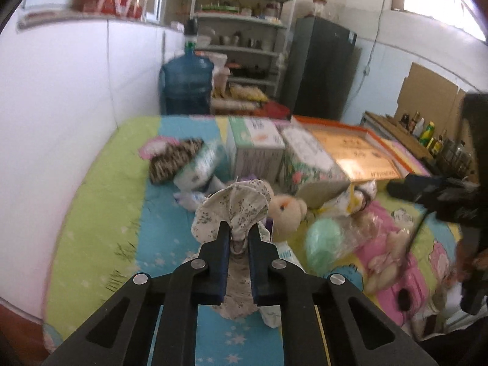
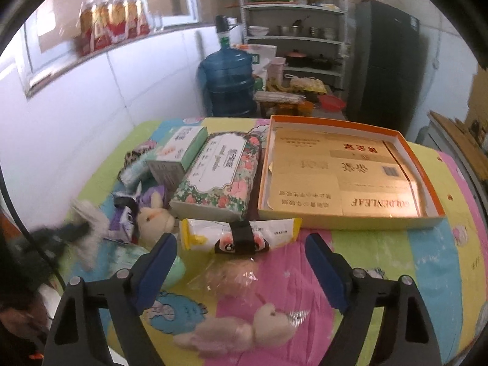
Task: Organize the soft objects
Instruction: 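Lower the left gripper onto the cream floral scrunchie and close it, then lift the scrunchie with the left gripper and carry it over the gold box, then open the left gripper to drop the scrunchie into the gold box, then move the left gripper back to the white-and-purple snack bag, then grasp the snack bag with the left gripper while the right gripper grasps the teddy bear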
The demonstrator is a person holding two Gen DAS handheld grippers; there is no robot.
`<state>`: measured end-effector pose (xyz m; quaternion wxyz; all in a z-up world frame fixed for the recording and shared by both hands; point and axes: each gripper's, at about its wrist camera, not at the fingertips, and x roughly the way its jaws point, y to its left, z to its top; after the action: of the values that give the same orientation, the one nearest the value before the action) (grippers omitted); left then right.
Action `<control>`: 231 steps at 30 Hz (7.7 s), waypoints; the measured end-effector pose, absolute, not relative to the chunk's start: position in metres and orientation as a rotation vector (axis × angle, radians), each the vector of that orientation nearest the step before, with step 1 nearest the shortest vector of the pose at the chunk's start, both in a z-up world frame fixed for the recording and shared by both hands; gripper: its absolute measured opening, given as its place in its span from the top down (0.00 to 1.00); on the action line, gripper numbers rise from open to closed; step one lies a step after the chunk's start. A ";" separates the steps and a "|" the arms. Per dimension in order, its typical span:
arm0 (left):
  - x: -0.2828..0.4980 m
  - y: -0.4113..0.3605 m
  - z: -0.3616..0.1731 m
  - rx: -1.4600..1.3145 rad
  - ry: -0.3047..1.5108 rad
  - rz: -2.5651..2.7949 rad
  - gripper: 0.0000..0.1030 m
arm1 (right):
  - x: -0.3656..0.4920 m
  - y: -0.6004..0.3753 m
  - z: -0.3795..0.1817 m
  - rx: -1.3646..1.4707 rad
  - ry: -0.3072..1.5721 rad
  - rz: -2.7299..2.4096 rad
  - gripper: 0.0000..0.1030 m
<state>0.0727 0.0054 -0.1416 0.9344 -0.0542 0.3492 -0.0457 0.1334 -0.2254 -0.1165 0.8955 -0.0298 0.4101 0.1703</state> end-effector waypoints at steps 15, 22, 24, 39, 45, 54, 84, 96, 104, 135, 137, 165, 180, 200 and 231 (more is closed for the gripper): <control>0.059 0.022 -0.104 -0.141 0.652 -0.021 0.90 | 0.123 -0.166 -0.131 -0.140 0.930 0.641 0.39; 0.047 0.037 -0.106 -0.151 0.662 0.026 0.90 | 0.131 -0.159 -0.156 -0.128 1.027 0.622 0.75; 0.045 0.041 -0.108 -0.157 0.665 0.038 0.90 | 0.132 -0.163 -0.152 -0.092 1.018 0.634 0.78; 0.053 0.026 -0.091 -0.139 0.625 -0.073 0.90 | 0.108 -0.184 -0.086 -0.006 0.839 0.603 0.81; 0.073 -0.003 -0.076 -0.111 0.601 -0.164 0.89 | 0.106 -0.214 -0.061 0.022 0.764 0.514 0.81; 0.113 -0.062 -0.055 -0.080 0.575 -0.282 0.89 | 0.116 -0.273 -0.040 0.059 0.698 0.369 0.81; 0.280 -0.236 -0.094 -0.033 0.749 -0.334 0.89 | 0.237 -0.423 -0.087 0.122 0.718 0.268 0.85; 0.311 -0.260 -0.142 -0.009 0.871 -0.297 0.89 | 0.271 -0.454 -0.122 0.213 0.788 0.293 0.85; 0.315 -0.263 -0.160 -0.013 0.904 -0.344 0.72 | 0.269 -0.464 -0.128 0.267 0.796 0.277 0.81; 0.228 -0.191 -0.043 -0.065 0.643 -0.392 0.28 | 0.186 -0.437 -0.085 0.296 0.707 0.161 0.51; 0.215 -0.179 -0.034 -0.073 0.615 -0.389 0.28 | 0.177 -0.427 -0.080 0.286 0.697 0.163 0.51; 0.079 -0.014 -0.020 -0.098 0.522 -0.213 0.28 | 0.057 -0.296 -0.053 0.216 0.676 0.218 0.51; 0.037 0.051 -0.060 -0.112 0.563 -0.157 0.28 | 0.036 -0.250 -0.075 0.211 0.739 0.205 0.51; 0.091 0.035 -0.136 -0.222 0.735 -0.146 0.28 | 0.046 -0.241 -0.085 0.128 0.807 0.231 0.51; 0.160 0.017 -0.217 -0.436 0.908 -0.046 0.37 | 0.084 -0.286 -0.113 0.127 0.914 0.273 0.51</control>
<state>0.1604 0.0173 -0.2174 0.8756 -0.2088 0.4350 -0.0221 0.0843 -0.2862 -0.1135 0.8866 0.0609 0.4394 0.1312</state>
